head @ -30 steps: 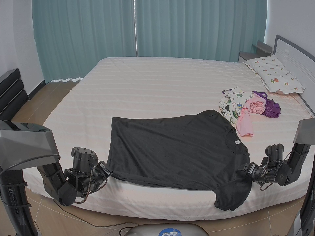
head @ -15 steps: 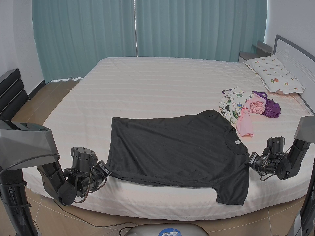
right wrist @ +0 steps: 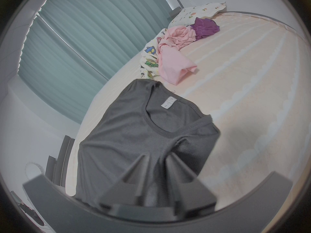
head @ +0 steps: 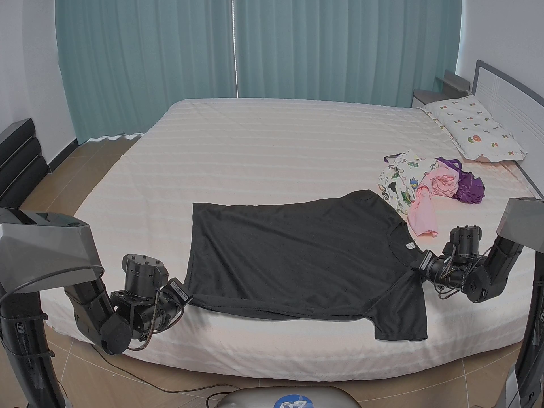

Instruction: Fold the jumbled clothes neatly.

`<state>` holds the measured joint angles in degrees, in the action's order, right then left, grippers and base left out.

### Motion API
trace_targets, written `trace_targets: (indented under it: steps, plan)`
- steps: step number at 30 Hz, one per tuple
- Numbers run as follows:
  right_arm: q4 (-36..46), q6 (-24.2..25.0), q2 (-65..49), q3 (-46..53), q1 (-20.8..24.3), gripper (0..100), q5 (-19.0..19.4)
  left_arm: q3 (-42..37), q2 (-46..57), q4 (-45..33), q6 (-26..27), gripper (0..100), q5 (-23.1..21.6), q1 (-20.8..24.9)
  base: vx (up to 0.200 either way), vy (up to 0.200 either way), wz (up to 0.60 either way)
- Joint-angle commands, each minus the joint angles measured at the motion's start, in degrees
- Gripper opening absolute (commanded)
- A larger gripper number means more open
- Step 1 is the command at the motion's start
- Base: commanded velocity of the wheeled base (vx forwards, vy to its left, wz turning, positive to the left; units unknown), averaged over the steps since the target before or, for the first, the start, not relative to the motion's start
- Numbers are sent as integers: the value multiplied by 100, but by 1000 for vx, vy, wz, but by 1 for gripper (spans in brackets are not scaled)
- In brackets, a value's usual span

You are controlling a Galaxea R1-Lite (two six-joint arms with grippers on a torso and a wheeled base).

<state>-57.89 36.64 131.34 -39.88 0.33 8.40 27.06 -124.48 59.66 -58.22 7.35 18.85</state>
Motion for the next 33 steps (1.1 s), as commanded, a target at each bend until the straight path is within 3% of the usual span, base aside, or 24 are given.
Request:
trace_targets:
  steps: [1, 10, 13, 17, 23, 33]
  plan:
    - [-29, -26, 6, 138, -50, 100, -23, 10, -85, 2, 4, 0, 3, -30, 0, 0, 0]
    - [235, -149, -671, 938, -464, 100, 30, 10, -77, 2, -5, 0, 3, -30, 0, 0, 0]
    - [226, -395, -909, 1456, -464, 100, 285, 10, -68, 2, -5, 0, 3, -30, 0, 0, 0]
    - [243, -755, -1102, 2001, -402, 100, 566, 10, -50, 2, -5, 0, 3, -30, 0, 0, 0]
    - [235, -1081, -1084, 2397, -200, 100, 584, -8, -24, 2, 4, 0, -6, -30, 0, 0, 0]
    - [226, -1124, -953, 2467, 125, 100, 654, -8, -33, 2, 4, 0, -6, -30, 0, 0, 0]
